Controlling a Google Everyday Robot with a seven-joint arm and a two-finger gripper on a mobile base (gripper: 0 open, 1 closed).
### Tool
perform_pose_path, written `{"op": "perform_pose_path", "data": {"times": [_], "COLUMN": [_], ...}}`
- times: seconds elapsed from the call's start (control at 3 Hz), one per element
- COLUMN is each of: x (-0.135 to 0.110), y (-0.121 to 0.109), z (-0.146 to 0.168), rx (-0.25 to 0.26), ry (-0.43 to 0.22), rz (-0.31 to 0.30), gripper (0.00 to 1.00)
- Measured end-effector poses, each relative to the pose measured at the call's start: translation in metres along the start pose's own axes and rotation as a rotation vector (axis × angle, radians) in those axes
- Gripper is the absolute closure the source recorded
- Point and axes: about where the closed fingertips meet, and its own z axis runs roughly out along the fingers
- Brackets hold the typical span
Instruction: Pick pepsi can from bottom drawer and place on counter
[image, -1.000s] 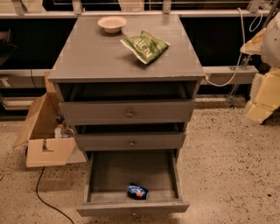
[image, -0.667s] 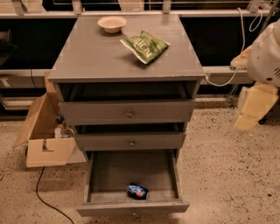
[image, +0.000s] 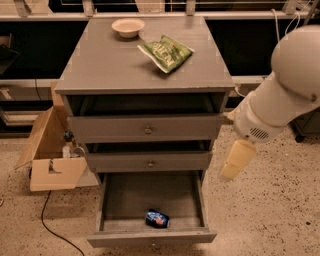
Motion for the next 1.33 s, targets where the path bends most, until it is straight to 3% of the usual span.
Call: {"op": "perform_pose_path", "data": {"times": [0.33, 0.67, 1.0, 1.33], "x": [-0.021, -0.021, -0.011, 0.003], "y": [0.007, 0.007, 0.009, 0.014], "z": [0.067, 0.067, 0.099, 0.163], "rx": [-0.019, -0.019, -0.024, -0.038], "ry": [-0.09, -0.09, -0.103, -0.122], "rz": [0.057, 0.057, 0.066, 0.079], "gripper": [0.0, 0.0, 0.0, 0.0]}}
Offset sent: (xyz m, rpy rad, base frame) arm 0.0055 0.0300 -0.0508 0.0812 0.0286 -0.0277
